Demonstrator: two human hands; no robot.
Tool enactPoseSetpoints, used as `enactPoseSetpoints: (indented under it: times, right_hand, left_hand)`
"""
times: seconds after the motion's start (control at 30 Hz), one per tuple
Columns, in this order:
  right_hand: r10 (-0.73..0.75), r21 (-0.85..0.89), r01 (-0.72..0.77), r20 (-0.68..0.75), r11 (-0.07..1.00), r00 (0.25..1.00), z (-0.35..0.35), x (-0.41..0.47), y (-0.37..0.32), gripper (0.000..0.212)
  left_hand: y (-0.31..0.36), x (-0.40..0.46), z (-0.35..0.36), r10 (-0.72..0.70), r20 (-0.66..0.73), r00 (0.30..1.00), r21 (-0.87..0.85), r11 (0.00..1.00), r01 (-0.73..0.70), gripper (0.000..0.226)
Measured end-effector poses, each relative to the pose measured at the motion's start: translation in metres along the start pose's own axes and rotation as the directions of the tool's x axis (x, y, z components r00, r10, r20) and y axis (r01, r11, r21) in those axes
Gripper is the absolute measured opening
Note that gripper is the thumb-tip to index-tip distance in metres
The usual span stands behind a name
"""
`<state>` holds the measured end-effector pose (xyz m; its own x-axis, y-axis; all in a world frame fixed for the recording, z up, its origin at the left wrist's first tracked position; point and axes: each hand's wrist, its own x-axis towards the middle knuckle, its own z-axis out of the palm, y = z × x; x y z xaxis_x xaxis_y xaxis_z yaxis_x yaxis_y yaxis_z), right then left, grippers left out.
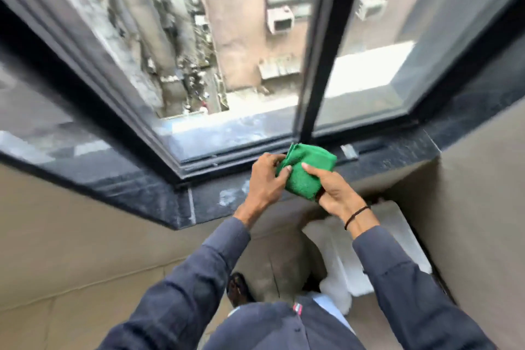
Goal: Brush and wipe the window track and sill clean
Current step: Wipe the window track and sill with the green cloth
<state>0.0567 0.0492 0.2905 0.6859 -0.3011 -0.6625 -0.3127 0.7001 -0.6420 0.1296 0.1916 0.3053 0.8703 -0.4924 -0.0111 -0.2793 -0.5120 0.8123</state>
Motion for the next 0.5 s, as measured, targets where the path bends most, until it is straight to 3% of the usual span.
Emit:
enactPoseSetpoints:
  times: [0.13, 0.2, 0.23, 0.3, 0.37, 0.43, 0.5]
  right_hand:
    - [-0.018, -0.117, 0.020, 0.020, 0.993, 1.000, 0.086, 0.012, 0.013, 0.037]
    - [-0.206, -0.289, 0.167, -0.112, 0.943, 0.972, 0.119, 0.022, 0.021, 0.027]
    - [-0.366, -0.467, 0.247, -0.183, 0.849, 0.913, 0.133, 0.027, 0.024, 0.026]
    - [-0.644, -0.759, 0.344, -0.128, 0.553, 0.754, 0.164, 0.036, 0.033, 0.026]
    - [-0.692, -0.863, 0.425, 0.132, 0.271, 0.710, 0.194, 0.045, 0.051, 0.041]
    - [-0.448, -0.872, 0.484, 0.461, -0.069, 0.766, 0.216, 0.054, 0.083, 0.067]
    - [-0.112, -0.719, 0.517, 0.627, -0.464, 0.771, 0.222, 0.063, 0.117, 0.079]
  left_hand:
    - [-0.049, -0.014, -0.061, -0.029, -0.200, 0.979, 0.094, 0.994, 0.049, 0.033]
    - [-0.085, -0.037, -0.074, -0.024, -0.288, 0.957, 0.203, 0.975, 0.085, 0.041]
    - [-0.102, -0.051, -0.075, -0.029, -0.291, 0.956, 0.247, 0.963, 0.105, 0.048]
    - [-0.136, -0.076, -0.071, -0.093, -0.235, 0.968, 0.338, 0.926, 0.170, 0.065]
    - [-0.166, -0.095, -0.065, -0.176, -0.127, 0.976, 0.478, 0.851, 0.216, 0.079]
    - [-0.185, -0.108, -0.063, -0.199, -0.016, 0.980, 0.593, 0.787, 0.170, 0.089]
    - [-0.195, -0.114, -0.063, -0.153, 0.048, 0.987, 0.652, 0.753, 0.085, 0.095]
